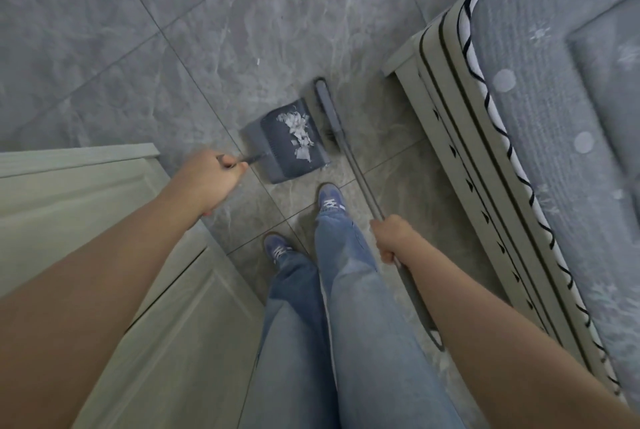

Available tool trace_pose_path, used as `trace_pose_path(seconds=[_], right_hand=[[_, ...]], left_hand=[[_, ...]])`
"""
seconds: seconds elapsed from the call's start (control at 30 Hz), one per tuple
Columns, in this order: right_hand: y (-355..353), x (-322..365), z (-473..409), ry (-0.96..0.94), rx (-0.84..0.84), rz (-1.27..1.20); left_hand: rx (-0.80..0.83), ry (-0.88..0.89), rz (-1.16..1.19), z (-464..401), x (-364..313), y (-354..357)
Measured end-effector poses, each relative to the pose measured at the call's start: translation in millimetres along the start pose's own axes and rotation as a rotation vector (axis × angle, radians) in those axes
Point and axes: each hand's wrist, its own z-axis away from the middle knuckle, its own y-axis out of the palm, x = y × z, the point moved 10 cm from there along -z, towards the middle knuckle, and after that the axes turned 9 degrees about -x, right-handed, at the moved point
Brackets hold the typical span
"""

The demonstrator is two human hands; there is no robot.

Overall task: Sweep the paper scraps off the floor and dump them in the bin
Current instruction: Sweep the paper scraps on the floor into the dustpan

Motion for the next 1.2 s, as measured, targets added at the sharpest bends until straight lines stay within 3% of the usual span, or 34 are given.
trace_pose_path(seconds=[0.2,0.27,0.33,0.47,0.6,0.73,0.87,1.03,1.2], right_hand=[[-21,-36,10,0.084,-0.004,-0.039],[-27,-39,10,0.202,0.028,-0.018],[-25,-29,9,0.202,0.058,0.092],[20,-13,7,0.119,0.221,0.031],[51,-33,16,0.328,0.206,-0.413],[53,-43,33,0.434,0.158,-0.705],[57,-46,32,0.522,0.137,-0.759],[81,-24,35,0.612,0.241,-0.883],[108,17,46,0.587,0.242,-0.894]], left_hand=[[-0.006,0.002,-0.026,2,-4,-2],[-0.004,0.013,-0.036,3,-2,-1],[-0.011,0.033,-0.02,2,1,-1],[-0.009,0.046,-0.031,-3,2,1],[-0.009,0.045,-0.065,-6,3,0],[0.019,0.051,-0.061,-6,7,-3],[-0.007,0.115,-0.125,-15,1,-28],[0.001,0.31,-0.391,-32,-19,-65],[0.055,0.382,-0.514,-56,-22,-86]])
